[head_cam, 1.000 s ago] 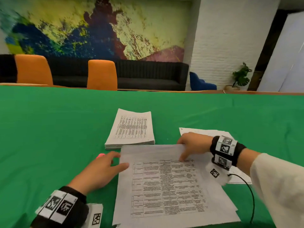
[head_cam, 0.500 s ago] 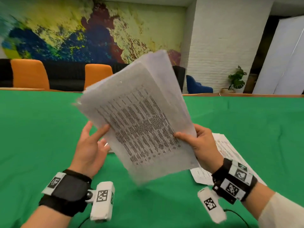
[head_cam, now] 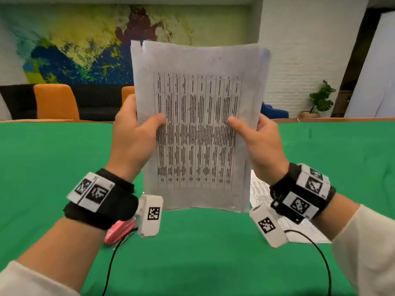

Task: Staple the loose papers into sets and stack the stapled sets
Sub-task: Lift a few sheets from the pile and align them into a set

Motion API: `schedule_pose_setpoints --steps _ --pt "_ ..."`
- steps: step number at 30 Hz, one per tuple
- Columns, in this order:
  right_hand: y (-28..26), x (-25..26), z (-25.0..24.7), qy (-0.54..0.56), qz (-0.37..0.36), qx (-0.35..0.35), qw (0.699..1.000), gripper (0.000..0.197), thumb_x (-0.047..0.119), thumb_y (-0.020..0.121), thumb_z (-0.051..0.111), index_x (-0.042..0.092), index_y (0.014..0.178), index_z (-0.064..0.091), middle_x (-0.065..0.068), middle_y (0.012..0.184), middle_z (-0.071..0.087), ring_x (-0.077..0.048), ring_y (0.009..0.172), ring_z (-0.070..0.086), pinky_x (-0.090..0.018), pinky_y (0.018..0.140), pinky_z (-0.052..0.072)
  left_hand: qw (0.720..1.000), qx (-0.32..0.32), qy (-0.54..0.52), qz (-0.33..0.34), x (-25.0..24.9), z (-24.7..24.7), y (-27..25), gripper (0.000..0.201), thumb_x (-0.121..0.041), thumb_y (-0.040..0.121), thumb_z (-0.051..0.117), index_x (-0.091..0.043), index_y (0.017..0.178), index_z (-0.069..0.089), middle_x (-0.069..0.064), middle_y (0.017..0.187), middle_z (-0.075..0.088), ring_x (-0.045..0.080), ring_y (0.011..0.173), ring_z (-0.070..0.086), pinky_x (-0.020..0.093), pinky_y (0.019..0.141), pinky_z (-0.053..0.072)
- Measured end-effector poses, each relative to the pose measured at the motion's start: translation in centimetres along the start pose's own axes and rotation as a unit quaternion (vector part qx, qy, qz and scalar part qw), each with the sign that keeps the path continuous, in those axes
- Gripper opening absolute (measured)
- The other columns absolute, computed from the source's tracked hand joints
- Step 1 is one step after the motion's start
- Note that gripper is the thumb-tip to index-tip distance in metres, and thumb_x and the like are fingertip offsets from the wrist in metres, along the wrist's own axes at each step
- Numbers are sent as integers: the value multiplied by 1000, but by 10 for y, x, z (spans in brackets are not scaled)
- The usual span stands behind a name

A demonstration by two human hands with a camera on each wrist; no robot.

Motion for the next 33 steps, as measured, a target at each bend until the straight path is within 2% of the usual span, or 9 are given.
schedule_pose_setpoints --steps 3,8,13,16,18,22,26,29,33 --pt "-10 -28 0 -21 41 0 999 28 12 96 71 6 123 69 -9 114 78 -27 104 76 -44 89 63 999 -15 -5 -49 28 -8 -20 28 -12 90 65 -26 114 61 -4 113 74 15 105 72 40 88 60" --pt "-33 -74 3 -62 94 9 994 22 12 95 72 8 116 72 -4 106 80 -22 97 77 -49 93 61 988 7 -48 -149 67 1 -60 32 1 98 59 -22 121 61 0 110 76 16 102 74 31 82 62" --pt "-2 -28 18 -26 40 20 999 19 14 100 66 8 118 70 -9 110 79 -26 100 77 -43 83 64 994 -29 -58 -93 33 -4 -10 29 0 96 61 -13 122 57 3 113 73 10 97 74 29 80 61" --pt "9 -15 23 -9 23 33 999 18 13 99 67 10 117 70 -10 112 78 -27 103 76 -43 86 64 997 -29 -28 -71 24 -13 3 28 -11 96 67 -23 118 55 -3 115 72 8 102 71 36 90 60" --pt "-1 -32 20 -30 37 47 998 21 13 97 70 10 117 71 -9 113 78 -27 104 76 -44 89 62 995 -15 -16 -100 40 -16 -13 30 -16 98 69 -30 119 54 -6 117 71 6 104 71 38 93 58" --pt "-33 -78 13 -116 83 72 987 21 14 95 71 14 116 74 4 109 80 -16 100 76 -43 93 62 982 23 -10 -186 87 -15 -68 26 -22 101 65 -25 125 59 -7 120 73 7 104 72 50 99 58" --pt "-18 -56 25 -93 30 65 993 18 10 96 70 14 113 74 1 105 81 -18 96 77 -34 80 63 993 13 13 -116 66 -9 -46 26 -20 99 68 -34 119 62 -7 119 74 12 110 72 50 99 58" --pt "3 -28 30 -10 -6 36 999 21 10 95 73 12 116 72 -7 114 78 -26 104 76 -39 85 63 999 2 5 -54 35 -6 -16 26 -23 95 68 -30 118 58 -3 119 74 14 110 72 47 97 59" --pt "-1 -42 20 -16 4 19 1000 29 14 92 77 10 121 70 -5 118 77 -23 109 75 -39 91 62 996 -21 -14 -88 49 -13 -30 33 -27 92 70 -21 121 54 1 117 73 19 107 73 51 96 58"
Point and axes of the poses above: each hand's wrist, its own y-axis towards the middle knuckle, its own z-axis out of the palm, x = y × z, the point moved 6 cm from there along y, towards the middle knuckle
